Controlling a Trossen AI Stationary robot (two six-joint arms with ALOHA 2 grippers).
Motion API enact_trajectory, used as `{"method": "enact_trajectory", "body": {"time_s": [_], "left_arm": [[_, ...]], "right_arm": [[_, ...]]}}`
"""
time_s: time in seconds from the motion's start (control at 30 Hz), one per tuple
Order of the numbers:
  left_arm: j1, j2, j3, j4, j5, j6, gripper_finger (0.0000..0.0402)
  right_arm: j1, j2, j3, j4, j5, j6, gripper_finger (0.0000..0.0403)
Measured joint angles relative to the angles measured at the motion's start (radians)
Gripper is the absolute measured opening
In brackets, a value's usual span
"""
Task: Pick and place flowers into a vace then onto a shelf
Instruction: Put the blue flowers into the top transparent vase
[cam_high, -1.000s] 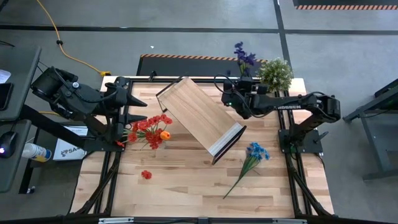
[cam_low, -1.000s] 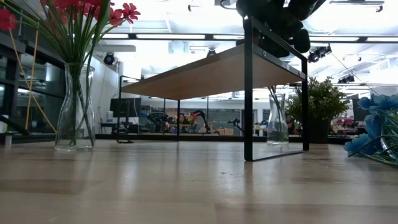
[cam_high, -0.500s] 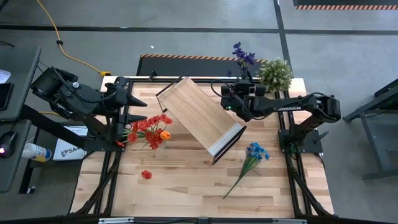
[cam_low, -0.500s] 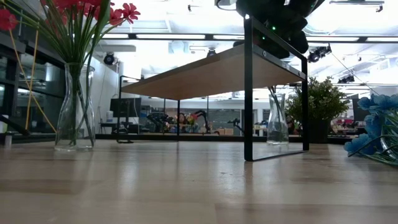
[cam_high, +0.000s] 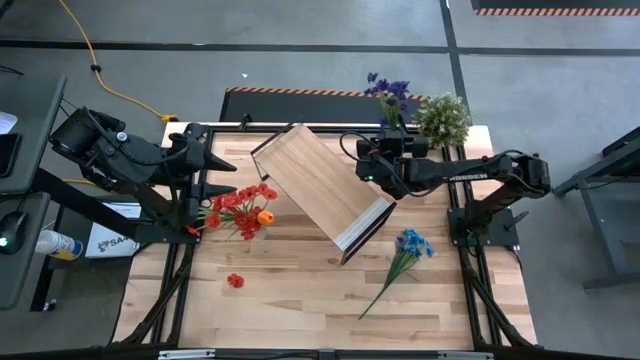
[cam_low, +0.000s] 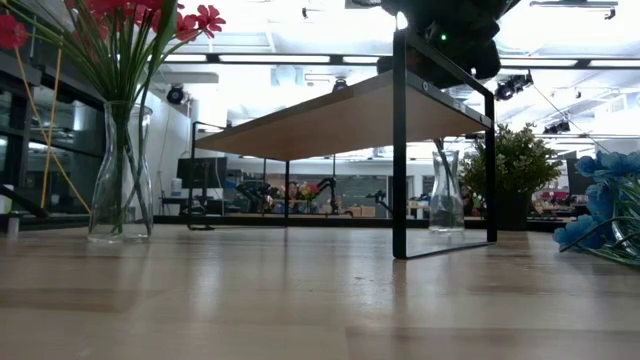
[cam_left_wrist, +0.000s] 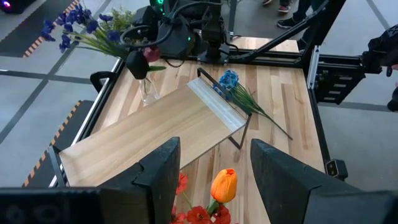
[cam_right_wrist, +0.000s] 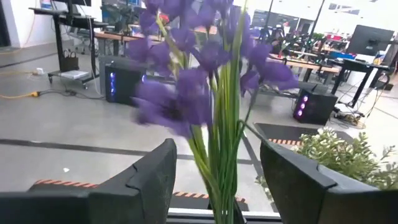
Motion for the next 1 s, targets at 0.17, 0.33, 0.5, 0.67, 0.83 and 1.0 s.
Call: {"method": "enact_trajectory", "body": {"time_s": [0.17, 0.33, 0.5, 0.67, 0.83, 1.0], "left_arm": [[0.0, 0.0, 0.0, 0.0, 0.0, 0.001, 0.023], [0.0, 0.0, 0.0, 0.0, 0.001, 0.016, 0.023], [0.0, 0.0, 0.0, 0.0, 0.001, 0.019, 0.023], [0.0, 0.0, 0.0, 0.0, 0.0, 0.019, 0.023], [0.0, 0.0, 0.0, 0.0, 0.0, 0.019, 0.023], [0.0, 0.0, 0.0, 0.0, 0.0, 0.019, 0.023]], "right_arm": [[-0.001, -0.04, 0.0, -0.004, 0.002, -0.027, 0.0223], [-0.001, -0.072, 0.0, -0.014, -0.011, -0.041, 0.0223], [-0.001, -0.077, 0.0, -0.021, -0.027, -0.042, 0.0223], [0.006, -0.077, 0.0, -0.019, -0.029, -0.042, 0.0223], [0.018, -0.083, 0.0, -0.03, -0.035, -0.042, 0.0223], [0.023, -0.09, 0.0, -0.045, -0.047, -0.042, 0.0223]]}}
